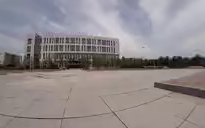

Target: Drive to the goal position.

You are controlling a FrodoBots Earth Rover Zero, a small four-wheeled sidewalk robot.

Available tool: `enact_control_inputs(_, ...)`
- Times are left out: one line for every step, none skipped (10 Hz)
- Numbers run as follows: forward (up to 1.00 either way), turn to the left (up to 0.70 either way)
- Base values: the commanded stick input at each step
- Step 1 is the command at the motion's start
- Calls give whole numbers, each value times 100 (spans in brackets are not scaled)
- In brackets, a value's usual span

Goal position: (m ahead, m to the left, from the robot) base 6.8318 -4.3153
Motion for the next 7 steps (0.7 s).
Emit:
enact_control_inputs(70,0)
enact_control_inputs(70,0)
enact_control_inputs(70,0)
enact_control_inputs(70,0)
enact_control_inputs(70,0)
enact_control_inputs(70,0)
enact_control_inputs(70,0)
